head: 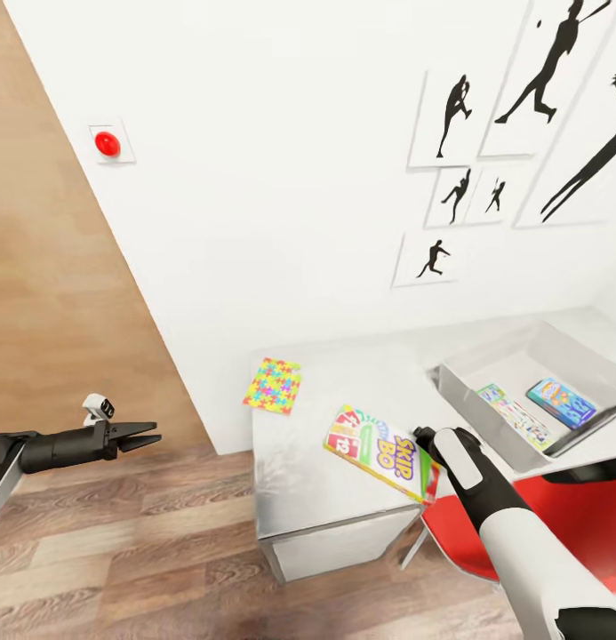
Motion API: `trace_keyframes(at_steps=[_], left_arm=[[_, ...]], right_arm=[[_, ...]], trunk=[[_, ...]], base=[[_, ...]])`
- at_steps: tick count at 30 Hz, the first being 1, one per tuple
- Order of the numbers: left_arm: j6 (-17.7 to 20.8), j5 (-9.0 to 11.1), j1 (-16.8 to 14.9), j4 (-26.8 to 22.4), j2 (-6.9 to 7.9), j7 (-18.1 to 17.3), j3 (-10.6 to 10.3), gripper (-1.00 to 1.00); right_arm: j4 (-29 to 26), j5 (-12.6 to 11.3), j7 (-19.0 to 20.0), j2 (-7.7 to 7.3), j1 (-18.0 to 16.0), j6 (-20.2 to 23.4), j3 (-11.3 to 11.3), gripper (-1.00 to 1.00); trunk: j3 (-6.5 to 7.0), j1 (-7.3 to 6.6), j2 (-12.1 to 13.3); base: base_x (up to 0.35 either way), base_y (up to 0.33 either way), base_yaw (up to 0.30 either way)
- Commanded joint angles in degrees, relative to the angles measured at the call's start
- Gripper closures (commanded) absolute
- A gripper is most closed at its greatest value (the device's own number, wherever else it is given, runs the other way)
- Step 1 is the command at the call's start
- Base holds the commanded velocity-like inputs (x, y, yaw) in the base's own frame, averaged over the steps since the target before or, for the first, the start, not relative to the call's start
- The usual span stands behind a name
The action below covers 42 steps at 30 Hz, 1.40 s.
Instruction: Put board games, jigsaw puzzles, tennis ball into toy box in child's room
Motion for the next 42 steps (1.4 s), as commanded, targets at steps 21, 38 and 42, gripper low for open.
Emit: trace_keyframes(at_steps=[21, 38, 42], left_arm=[[0.61, 0.01, -0.05, -0.01, 0.04, -0.21, -0.04, -1.00], [0.62, 0.00, -0.05, -0.01, 0.02, -0.21, -0.07, -1.00], [0.61, -0.02, -0.05, -0.01, 0.02, -0.21, -0.06, -1.00]], right_arm=[[0.09, -1.08, -0.46, 0.09, 0.09, 0.13, 1.77, -1.00], [0.07, -1.17, -0.46, 0.16, 0.09, -0.58, 2.52, -1.00], [0.08, -1.15, -0.46, 0.16, 0.09, -0.59, 2.52, -1.00]], trunk=[[-0.13, 0.03, -0.10], [-0.13, 0.03, -0.10], [-0.13, 0.03, -0.10]], base=[[-0.057, 0.133, 0.000], [-0.066, 0.086, 0.000], [-0.027, 0.052, 0.000]])
